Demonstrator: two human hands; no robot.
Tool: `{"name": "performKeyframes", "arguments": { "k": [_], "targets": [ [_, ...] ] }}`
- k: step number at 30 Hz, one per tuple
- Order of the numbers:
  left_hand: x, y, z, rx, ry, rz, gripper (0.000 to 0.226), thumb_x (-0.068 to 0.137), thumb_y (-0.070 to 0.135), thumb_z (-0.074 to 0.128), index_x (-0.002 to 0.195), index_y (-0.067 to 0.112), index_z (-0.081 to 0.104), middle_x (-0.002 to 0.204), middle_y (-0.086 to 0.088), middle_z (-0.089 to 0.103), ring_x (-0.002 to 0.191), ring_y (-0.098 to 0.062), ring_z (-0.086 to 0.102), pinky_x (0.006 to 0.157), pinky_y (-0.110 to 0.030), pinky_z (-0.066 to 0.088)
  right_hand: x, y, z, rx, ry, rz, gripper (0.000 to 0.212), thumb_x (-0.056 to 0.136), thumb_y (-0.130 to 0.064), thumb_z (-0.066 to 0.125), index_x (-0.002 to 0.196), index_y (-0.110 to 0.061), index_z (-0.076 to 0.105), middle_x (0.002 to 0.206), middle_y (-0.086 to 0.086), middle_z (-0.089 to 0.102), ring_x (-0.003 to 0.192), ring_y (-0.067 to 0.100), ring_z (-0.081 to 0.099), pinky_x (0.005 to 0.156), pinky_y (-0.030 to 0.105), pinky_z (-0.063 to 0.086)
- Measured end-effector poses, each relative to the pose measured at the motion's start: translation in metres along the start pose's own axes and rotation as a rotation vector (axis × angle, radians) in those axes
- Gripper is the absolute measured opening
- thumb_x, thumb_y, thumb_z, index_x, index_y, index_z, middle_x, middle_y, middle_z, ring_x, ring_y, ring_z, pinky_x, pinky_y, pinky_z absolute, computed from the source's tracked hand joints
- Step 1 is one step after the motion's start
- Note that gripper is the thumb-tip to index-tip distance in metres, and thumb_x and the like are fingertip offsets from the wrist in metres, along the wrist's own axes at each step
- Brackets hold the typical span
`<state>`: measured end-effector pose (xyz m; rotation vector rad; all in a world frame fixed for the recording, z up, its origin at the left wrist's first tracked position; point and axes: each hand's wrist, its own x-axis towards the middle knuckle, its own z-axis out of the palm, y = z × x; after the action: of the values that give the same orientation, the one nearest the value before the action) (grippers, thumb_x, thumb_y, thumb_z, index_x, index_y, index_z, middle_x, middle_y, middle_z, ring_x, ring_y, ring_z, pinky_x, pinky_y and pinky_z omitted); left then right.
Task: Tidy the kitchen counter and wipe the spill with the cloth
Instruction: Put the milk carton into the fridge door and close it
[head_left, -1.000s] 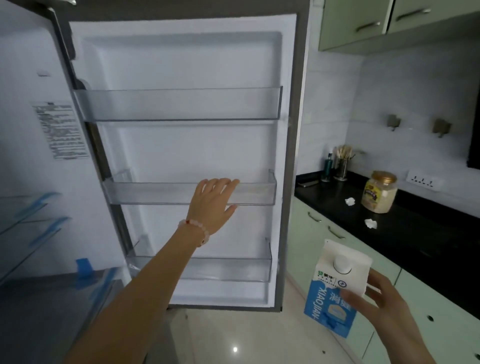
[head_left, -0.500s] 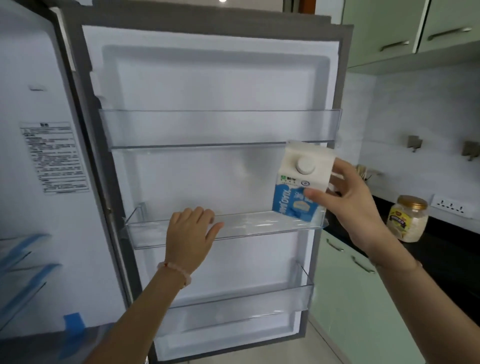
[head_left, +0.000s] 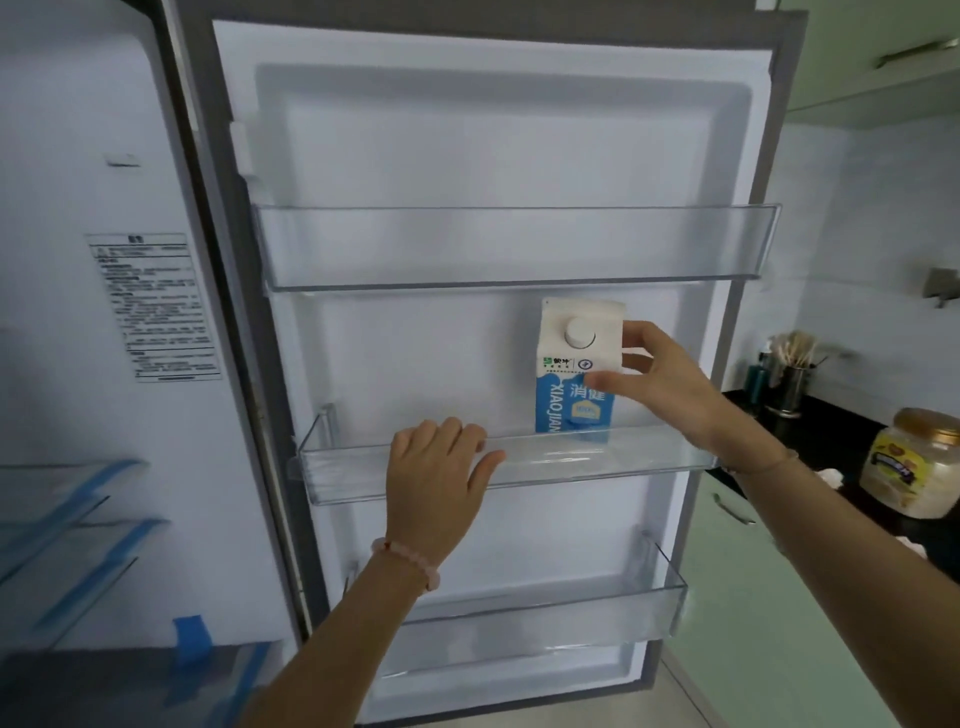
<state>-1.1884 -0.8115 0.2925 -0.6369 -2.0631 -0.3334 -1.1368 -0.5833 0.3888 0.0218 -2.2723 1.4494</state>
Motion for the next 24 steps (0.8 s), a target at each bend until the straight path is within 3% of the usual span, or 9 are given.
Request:
{"name": "performKeyframes", "arguments": {
  "k": [4,9,12,17,20,24],
  "targets": [
    [0.001,0.002,0.0,-0.004,0.014,-0.009,0.041,0.091,0.049,0.033,0.081,0.021,0.062,0.071,0.004,0.062,0.066,-0.017,0.055,0.072,-0.026,0.028,0.01,0.007,0.002,-0.026,-0.115,0.063,0.052,0.074,-0.018,0.075,0.12,-0.013,0.049,0.117,-0.003,0.062,0.104,0.014,0.062,0.075,0.02,0.048],
    [-0.001,0.003,-0.001,-0.023,0.004,-0.025,0.038,0.09,0.048,0.036,0.081,0.021,0.062,0.071,0.004,0.063,0.066,-0.018,0.056,0.073,-0.027,0.029,0.017,0.015,-0.002,-0.073,-0.216,0.103,0.048,0.075,-0.023,0.074,0.118,-0.017,0.053,0.115,-0.005,0.064,0.102,0.01,0.061,0.084,0.026,0.049],
    [-0.001,0.004,-0.002,-0.031,-0.022,-0.044,0.036,0.088,0.048,0.039,0.081,0.021,0.062,0.072,0.004,0.064,0.067,-0.018,0.057,0.075,-0.026,0.029,0.017,0.014,-0.009,-0.048,-0.32,0.144,0.036,0.082,-0.02,0.067,0.117,-0.019,0.058,0.115,-0.004,0.066,0.101,0.008,0.064,0.082,0.018,0.054],
    [-0.002,0.007,-0.006,-0.05,-0.031,-0.075,0.045,0.09,0.051,0.03,0.081,0.021,0.062,0.071,0.005,0.063,0.066,-0.017,0.057,0.076,-0.027,0.036,0.009,0.015,-0.025,-0.19,-0.41,0.145,0.047,0.082,-0.034,0.065,0.128,-0.026,0.055,0.125,-0.014,0.062,0.114,0.006,0.058,0.102,0.031,0.045],
    [-0.002,0.008,-0.009,-0.049,-0.041,-0.084,0.041,0.089,0.05,0.034,0.08,0.021,0.062,0.07,0.005,0.062,0.066,-0.017,0.056,0.074,-0.029,0.04,-0.005,0.014,-0.04,-0.276,-0.229,0.05,0.055,0.081,-0.034,0.066,0.133,-0.022,0.049,0.128,-0.015,0.053,0.11,0.007,0.057,0.096,0.027,0.044],
    [-0.003,0.009,-0.012,-0.061,-0.039,-0.108,0.035,0.085,0.049,0.041,0.077,0.021,0.061,0.067,0.007,0.058,0.065,-0.015,0.053,0.078,-0.023,0.028,-0.023,0.015,-0.082,-0.023,0.152,-0.167,0.021,0.089,-0.009,0.056,0.101,-0.023,0.067,0.09,-0.003,0.073,0.085,0.018,0.067,0.086,0.035,0.054]
  ]
}}
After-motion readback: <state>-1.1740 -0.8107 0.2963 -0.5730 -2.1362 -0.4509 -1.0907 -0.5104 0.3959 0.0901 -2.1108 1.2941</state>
